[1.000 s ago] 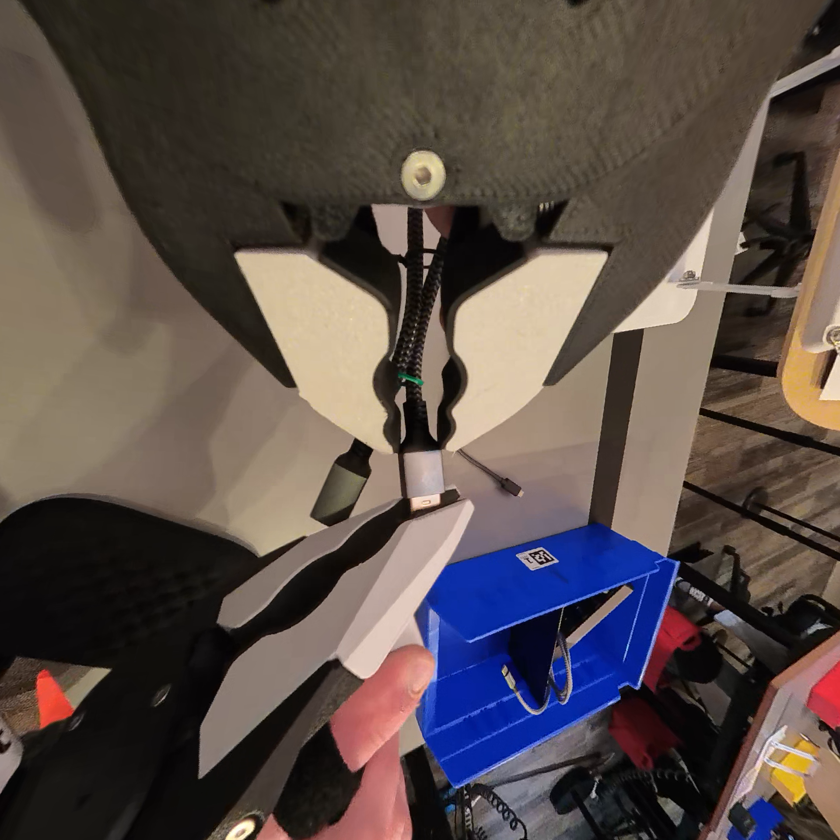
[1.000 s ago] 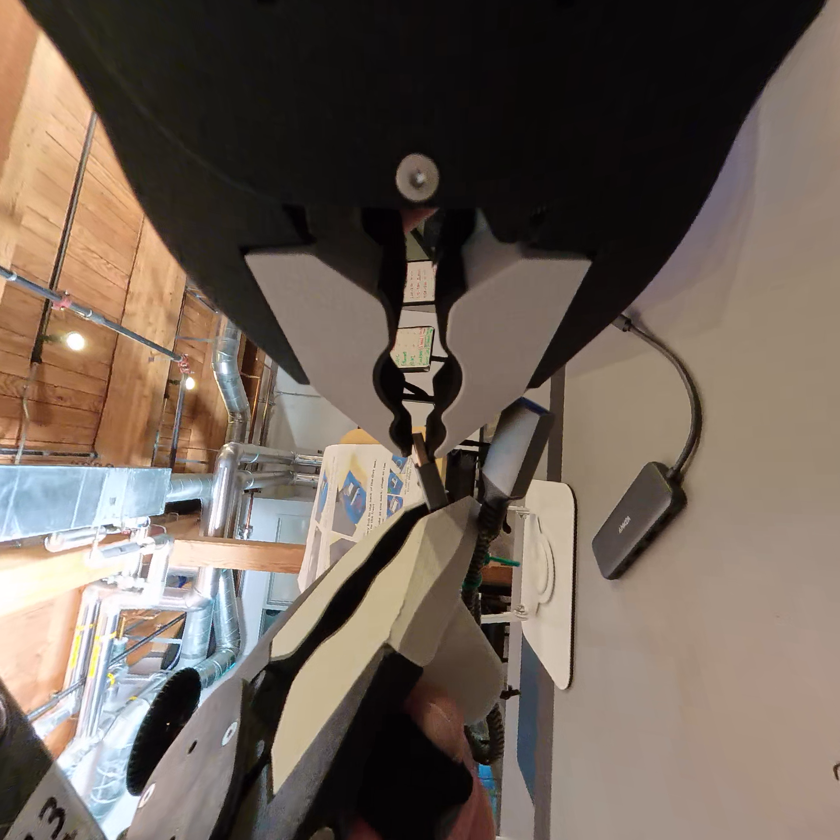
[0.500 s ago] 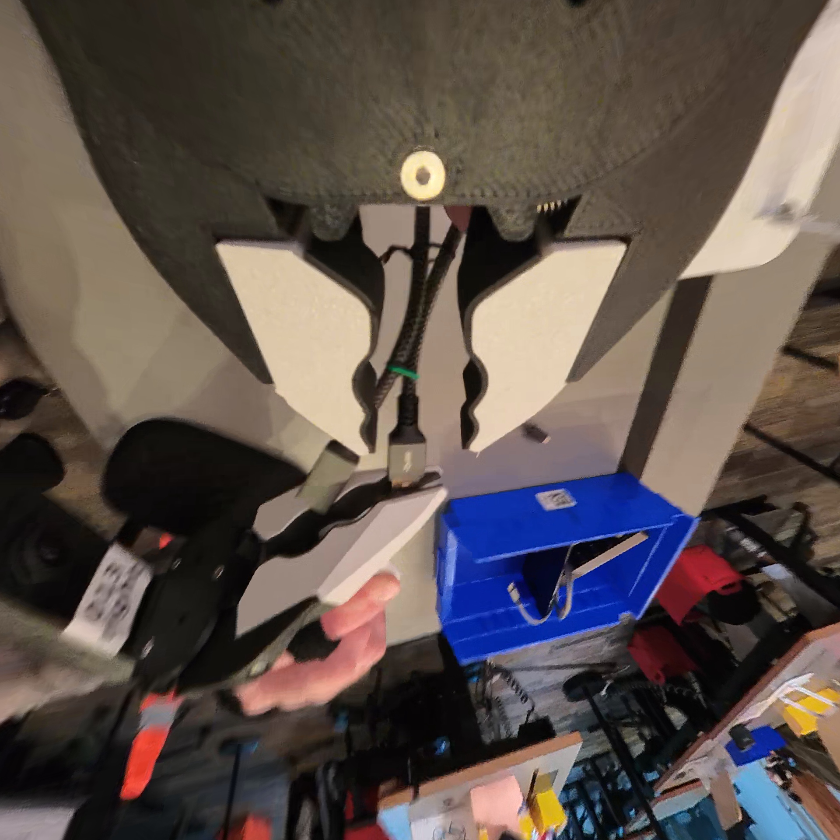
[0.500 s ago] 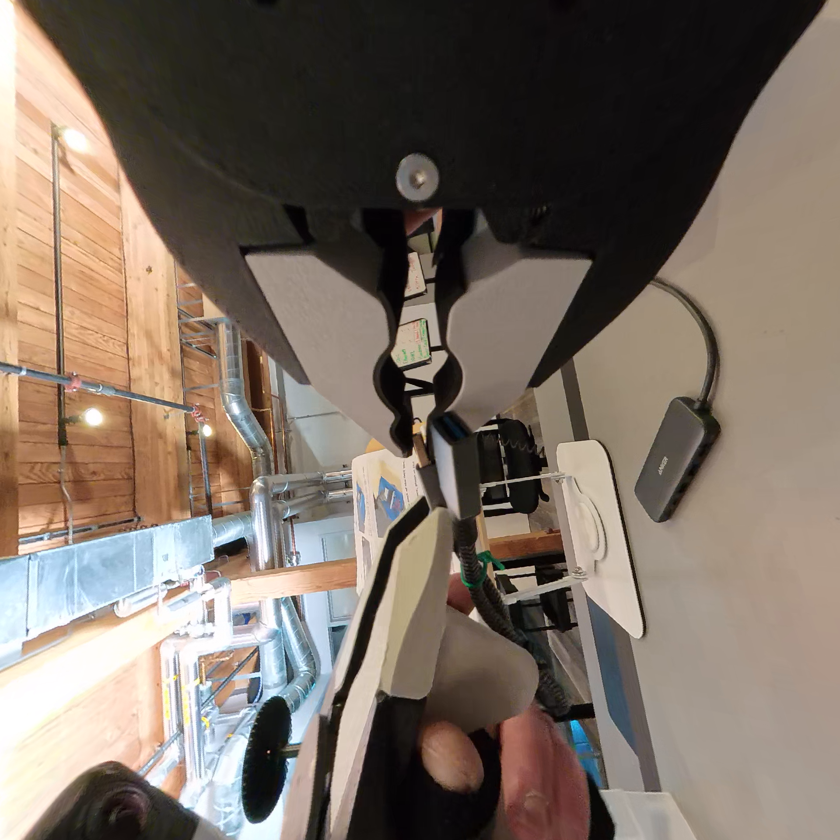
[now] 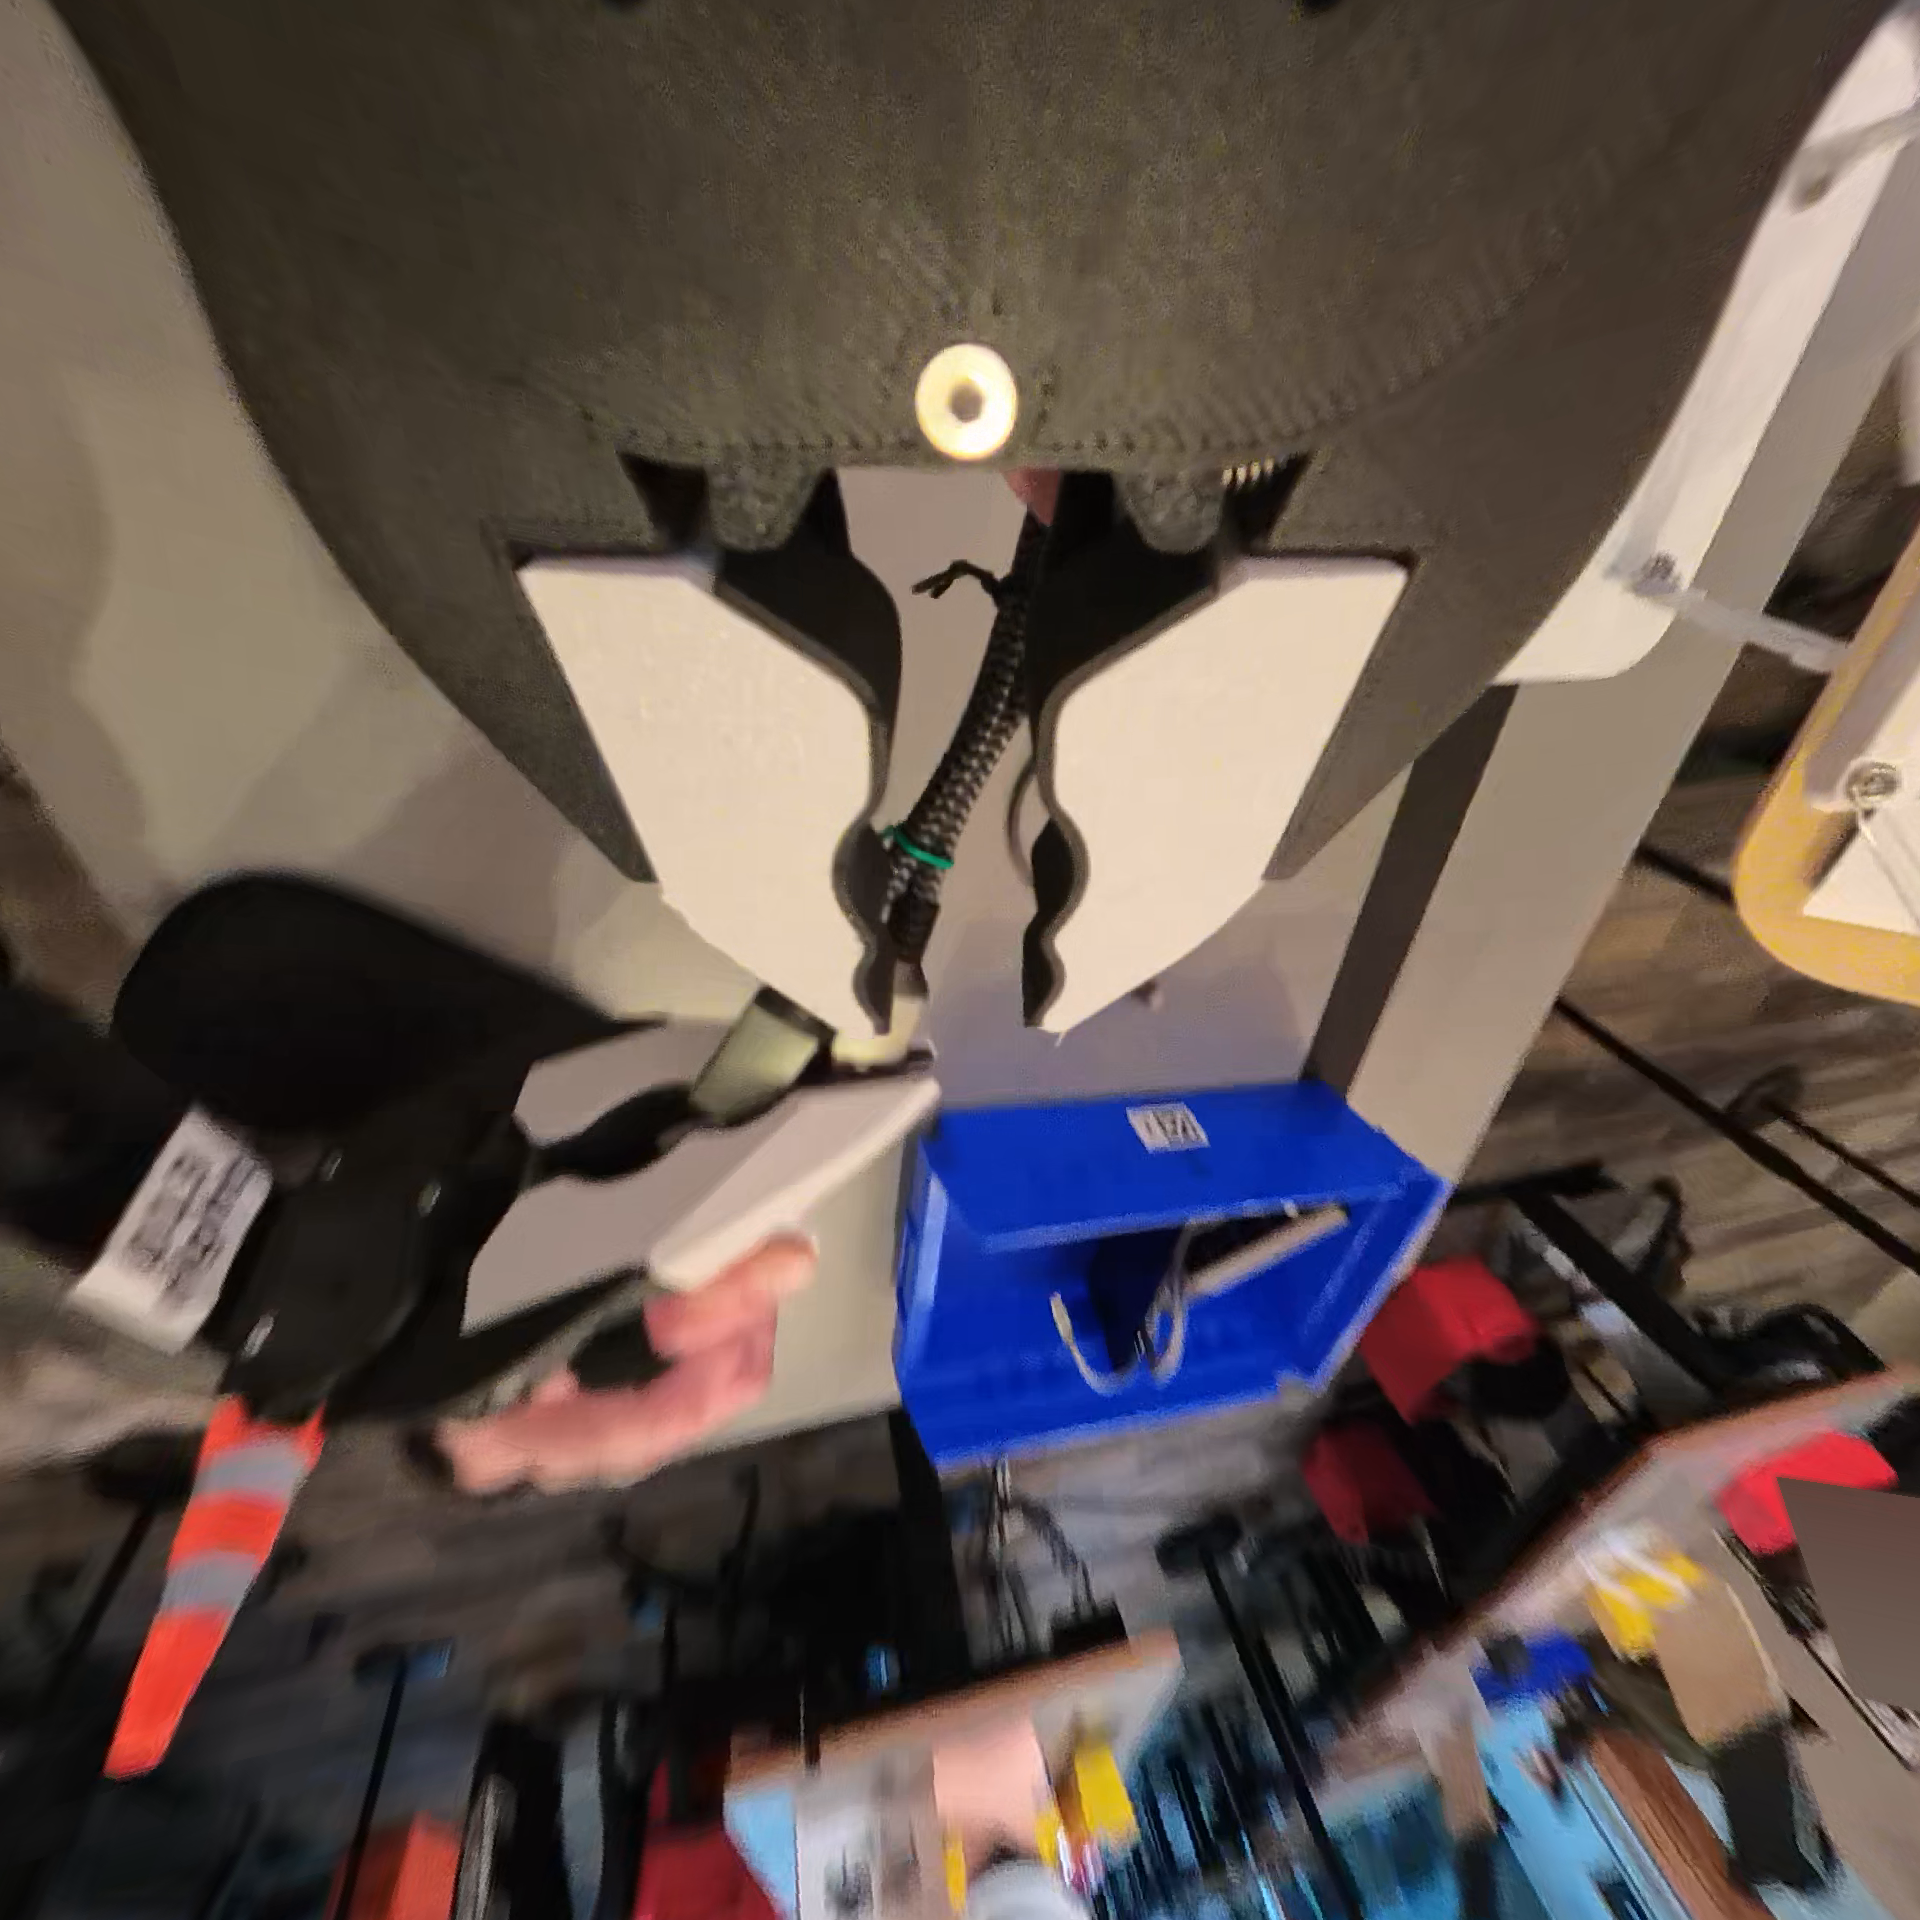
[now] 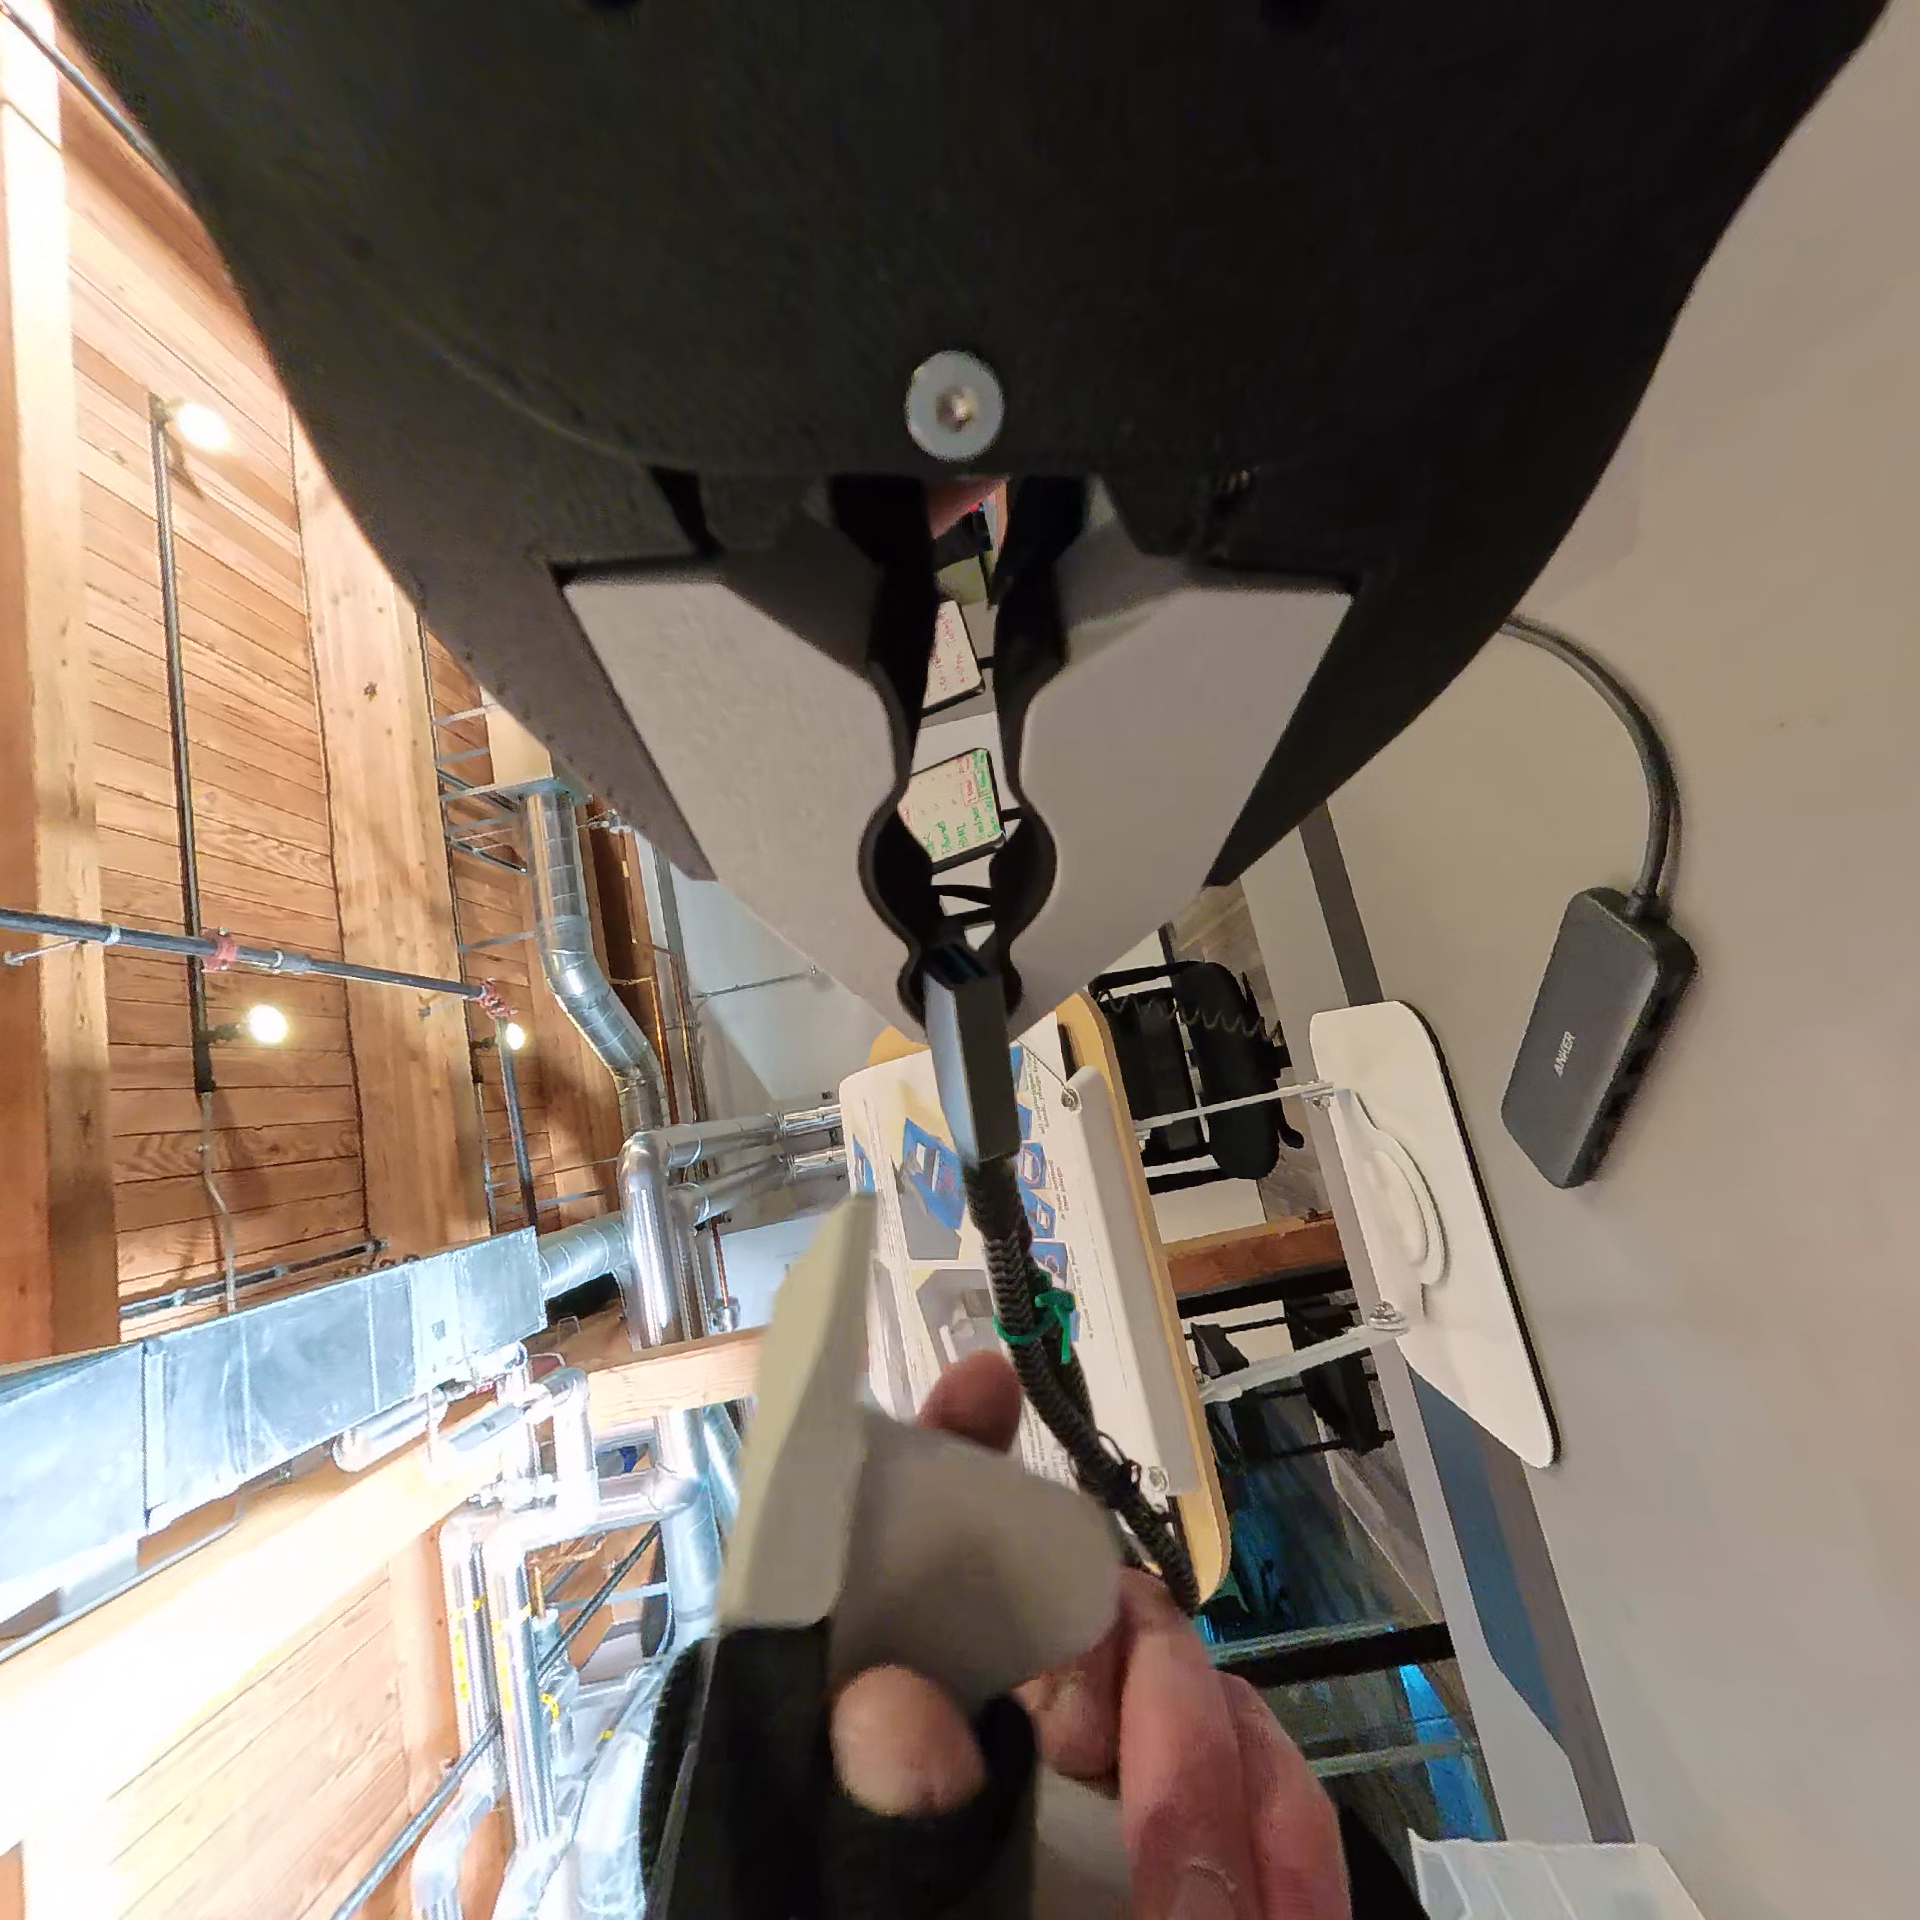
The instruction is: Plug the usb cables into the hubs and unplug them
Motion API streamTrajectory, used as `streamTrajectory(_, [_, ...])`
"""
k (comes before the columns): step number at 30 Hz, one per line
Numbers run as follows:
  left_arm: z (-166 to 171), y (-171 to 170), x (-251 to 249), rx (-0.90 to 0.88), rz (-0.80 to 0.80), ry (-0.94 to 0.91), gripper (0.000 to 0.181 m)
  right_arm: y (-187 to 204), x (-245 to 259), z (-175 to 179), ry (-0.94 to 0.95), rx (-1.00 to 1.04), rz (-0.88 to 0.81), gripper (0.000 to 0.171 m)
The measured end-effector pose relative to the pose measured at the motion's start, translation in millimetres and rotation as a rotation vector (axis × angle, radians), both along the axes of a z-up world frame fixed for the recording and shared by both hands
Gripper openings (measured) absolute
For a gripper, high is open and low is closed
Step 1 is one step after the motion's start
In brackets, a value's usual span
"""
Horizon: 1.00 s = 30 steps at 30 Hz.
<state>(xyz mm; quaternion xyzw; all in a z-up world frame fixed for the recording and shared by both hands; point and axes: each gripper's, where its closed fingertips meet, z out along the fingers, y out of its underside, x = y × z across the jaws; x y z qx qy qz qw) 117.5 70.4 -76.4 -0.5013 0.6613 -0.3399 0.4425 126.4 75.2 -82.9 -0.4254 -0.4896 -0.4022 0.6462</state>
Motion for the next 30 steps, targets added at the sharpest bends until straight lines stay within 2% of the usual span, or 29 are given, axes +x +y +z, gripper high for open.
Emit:
streamTrajectory(1, [-11.6, -2.1, 1.9, 0.034, -0.013, 0.060, 0.020, 1.0, -0.3, -0.8, -0.002, -0.004, -0.003, 0.001])
streamTrajectory(6, [-12.5, -14.1, 5.5, 0.059, -0.097, 0.143, 0.015, -0.4, 1.6, -0.4, 0.036, -0.003, 0.004, 0.001])
streamTrajectory(9, [-11.5, -12.9, 6.5, 0.098, -0.091, 0.138, 0.020, -1.3, 2.1, -1.1, 0.057, -0.008, 0.012, 0.002])
streamTrajectory(11, [-10.4, -15.4, 9.3, 0.057, -0.091, 0.103, 0.019, -3.4, 4.5, 2.7, 0.097, -0.006, 0.023, 0.002])
streamTrajectory(14, [-14.3, -11.3, 12.3, 0.034, -0.070, 0.065, 0.027, -5.1, 7.2, 2.0, 0.095, 0.001, 0.018, 0.003])
streamTrajectory(18, [-13.5, -5.9, 3.5, 0.044, -0.077, 0.105, 0.055, -7.6, 7.5, -4.7, 0.073, -0.002, 0.016, 0.002])
streamTrajectory(22, [-33.7, -7.7, -15.4, 0.126, -0.081, 0.306, 0.065, -8.2, 11.9, 0.4, 0.106, -0.002, 0.030, 0.001])
streamTrajectory(24, [-22.1, 7.9, -21.4, 0.224, 0.012, 0.280, 0.061, -5.4, 9.5, -6.2, 0.101, -0.018, 0.029, 0.000])
streamTrajectory(27, [33.8, -1.6, -37.8, 0.213, 0.060, 0.003, 0.061, -0.7, 20.9, -3.5, 0.216, -0.073, 0.038, 0.001])
streamTrajectory(28, [34.7, -4.5, -49.3, 0.205, 0.084, 0.011, 0.058, -0.6, 26.3, 1.2, 0.263, -0.084, 0.048, 0.001])
streamTrajectory(30, [9.4, -22.4, -67.6, 0.133, 0.031, 0.094, 0.046, -1.4, 32.7, 8.1, 0.354, -0.107, 0.081, 0.001])
